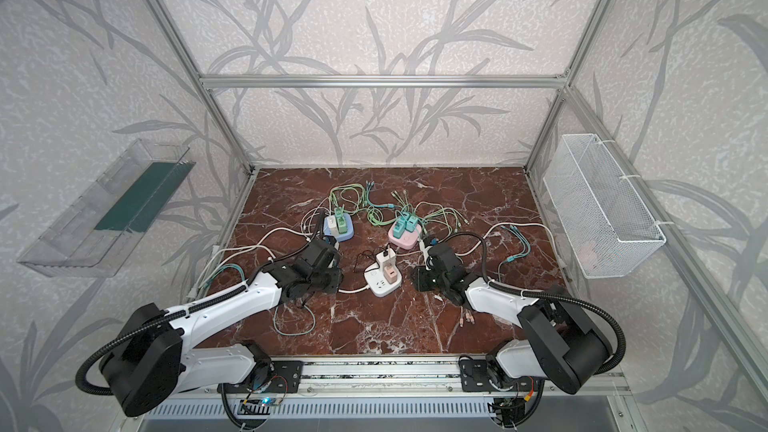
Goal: Pull the plug off the socket
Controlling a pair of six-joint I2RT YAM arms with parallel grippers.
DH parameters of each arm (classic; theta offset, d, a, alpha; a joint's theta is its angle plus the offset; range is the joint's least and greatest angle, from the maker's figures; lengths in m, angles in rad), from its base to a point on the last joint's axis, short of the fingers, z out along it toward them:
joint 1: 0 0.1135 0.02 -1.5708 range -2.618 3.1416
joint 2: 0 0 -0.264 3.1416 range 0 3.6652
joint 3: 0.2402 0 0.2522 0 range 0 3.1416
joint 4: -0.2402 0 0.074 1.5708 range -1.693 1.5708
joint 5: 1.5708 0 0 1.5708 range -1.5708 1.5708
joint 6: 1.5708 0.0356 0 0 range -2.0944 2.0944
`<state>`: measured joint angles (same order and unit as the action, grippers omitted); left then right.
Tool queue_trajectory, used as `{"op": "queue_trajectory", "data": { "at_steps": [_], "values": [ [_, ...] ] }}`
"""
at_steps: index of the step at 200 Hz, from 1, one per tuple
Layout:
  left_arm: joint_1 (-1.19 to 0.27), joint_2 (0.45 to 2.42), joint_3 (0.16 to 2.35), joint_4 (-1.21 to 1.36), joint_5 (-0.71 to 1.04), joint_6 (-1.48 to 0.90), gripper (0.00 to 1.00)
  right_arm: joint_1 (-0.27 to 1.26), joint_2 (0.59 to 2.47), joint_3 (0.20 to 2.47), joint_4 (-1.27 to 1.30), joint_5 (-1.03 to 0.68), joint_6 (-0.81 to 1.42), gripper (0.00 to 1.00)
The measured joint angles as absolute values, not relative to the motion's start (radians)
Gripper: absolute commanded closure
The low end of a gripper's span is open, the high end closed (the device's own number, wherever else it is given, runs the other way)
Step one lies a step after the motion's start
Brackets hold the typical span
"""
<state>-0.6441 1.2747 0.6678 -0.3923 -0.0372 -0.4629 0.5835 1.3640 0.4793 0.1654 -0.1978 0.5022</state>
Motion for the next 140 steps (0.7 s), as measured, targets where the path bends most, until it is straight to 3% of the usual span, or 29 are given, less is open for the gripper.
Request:
{"op": "queue_trajectory", "data": {
  "at_steps": [140],
  "values": [
    [-0.639,1.473,0.796,-0.467,0.028,-0.455,0.67,0.656,1.234,0.455,0.149,-0.149,0.431,0.53]
  ]
}}
